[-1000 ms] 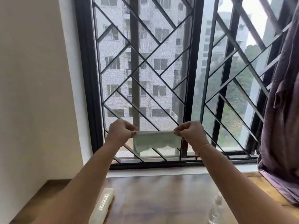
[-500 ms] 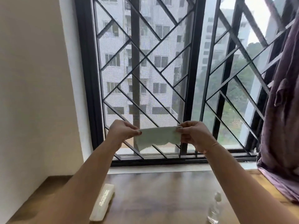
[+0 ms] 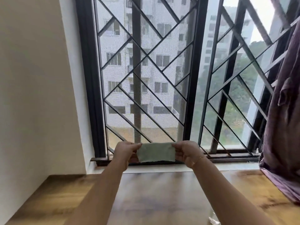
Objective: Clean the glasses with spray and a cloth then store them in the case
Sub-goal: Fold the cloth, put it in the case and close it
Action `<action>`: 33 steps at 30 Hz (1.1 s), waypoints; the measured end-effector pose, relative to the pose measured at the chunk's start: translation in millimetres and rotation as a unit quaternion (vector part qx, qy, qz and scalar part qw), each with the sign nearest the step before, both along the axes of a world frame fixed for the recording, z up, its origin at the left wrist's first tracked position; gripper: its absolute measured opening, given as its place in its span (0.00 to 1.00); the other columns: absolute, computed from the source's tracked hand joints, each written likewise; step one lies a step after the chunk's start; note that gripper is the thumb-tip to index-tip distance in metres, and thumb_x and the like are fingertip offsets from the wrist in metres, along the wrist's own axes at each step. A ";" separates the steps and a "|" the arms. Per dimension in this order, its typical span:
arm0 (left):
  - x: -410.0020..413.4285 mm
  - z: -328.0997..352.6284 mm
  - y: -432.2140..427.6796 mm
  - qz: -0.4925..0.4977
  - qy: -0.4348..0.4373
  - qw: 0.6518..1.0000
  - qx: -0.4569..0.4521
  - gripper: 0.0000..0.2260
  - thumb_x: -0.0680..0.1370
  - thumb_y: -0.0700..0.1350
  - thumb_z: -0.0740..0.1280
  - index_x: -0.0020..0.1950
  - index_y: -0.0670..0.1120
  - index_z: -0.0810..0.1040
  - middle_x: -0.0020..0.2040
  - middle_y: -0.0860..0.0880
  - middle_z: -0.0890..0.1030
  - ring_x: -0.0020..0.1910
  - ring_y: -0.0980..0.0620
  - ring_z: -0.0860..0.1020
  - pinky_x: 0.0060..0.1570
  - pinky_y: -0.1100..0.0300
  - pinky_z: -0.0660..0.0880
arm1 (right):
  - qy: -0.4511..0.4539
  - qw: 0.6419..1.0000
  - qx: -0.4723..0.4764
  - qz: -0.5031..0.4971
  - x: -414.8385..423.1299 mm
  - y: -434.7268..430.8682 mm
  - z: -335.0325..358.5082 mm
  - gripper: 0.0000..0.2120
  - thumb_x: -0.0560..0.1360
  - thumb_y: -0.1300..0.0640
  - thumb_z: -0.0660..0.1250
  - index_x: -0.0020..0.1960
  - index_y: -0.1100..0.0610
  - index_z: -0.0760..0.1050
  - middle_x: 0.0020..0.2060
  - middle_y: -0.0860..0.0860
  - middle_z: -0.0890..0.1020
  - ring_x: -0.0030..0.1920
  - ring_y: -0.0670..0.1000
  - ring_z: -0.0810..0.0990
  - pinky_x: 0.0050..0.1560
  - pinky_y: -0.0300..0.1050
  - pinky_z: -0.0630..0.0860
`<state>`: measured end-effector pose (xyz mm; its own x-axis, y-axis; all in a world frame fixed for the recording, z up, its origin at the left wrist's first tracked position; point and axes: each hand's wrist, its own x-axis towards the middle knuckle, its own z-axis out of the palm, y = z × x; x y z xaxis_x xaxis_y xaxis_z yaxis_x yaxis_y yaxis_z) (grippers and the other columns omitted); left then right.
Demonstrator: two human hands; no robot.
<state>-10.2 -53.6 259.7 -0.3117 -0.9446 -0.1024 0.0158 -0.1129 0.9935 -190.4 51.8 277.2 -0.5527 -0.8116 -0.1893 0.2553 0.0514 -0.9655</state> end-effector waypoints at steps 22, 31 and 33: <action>-15.9 -2.7 56.6 -0.130 -0.031 0.989 -0.069 0.27 0.71 0.60 0.67 0.43 0.34 0.80 0.40 0.36 0.83 0.37 0.41 0.83 0.37 0.52 0.81 | 0.351 0.935 -0.041 -0.005 46.2 4.9 -43.8 0.01 0.63 0.62 0.74 0.33 0.58 0.82 0.28 0.54 0.83 0.31 0.50 0.83 0.35 0.46 0.81; -5.2 -63.5 49.8 -0.127 0.017 0.976 0.174 0.40 0.53 0.65 0.75 0.52 0.37 0.75 0.50 0.39 0.79 0.48 0.40 0.79 0.54 0.45 0.76 | -0.083 0.989 -0.017 0.118 31.2 27.6 -43.2 0.05 0.71 0.66 0.66 0.46 0.64 0.78 0.38 0.61 0.81 0.36 0.57 0.81 0.41 0.51 0.78; -5.4 -75.9 50.8 -0.183 0.080 0.941 0.273 0.39 0.58 0.63 0.73 0.55 0.34 0.73 0.54 0.36 0.78 0.48 0.39 0.80 0.53 0.45 0.76 | -0.116 0.984 -0.001 0.136 29.3 29.3 -50.6 0.08 0.71 0.64 0.66 0.49 0.65 0.76 0.38 0.60 0.81 0.36 0.56 0.81 0.40 0.49 0.79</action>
<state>-15.6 -2.8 183.8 -0.6590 -0.5915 -0.4647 0.0217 -0.6325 0.7743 -161.1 81.1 226.5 -0.2577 -0.9239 -0.2827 0.4454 0.1461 -0.8833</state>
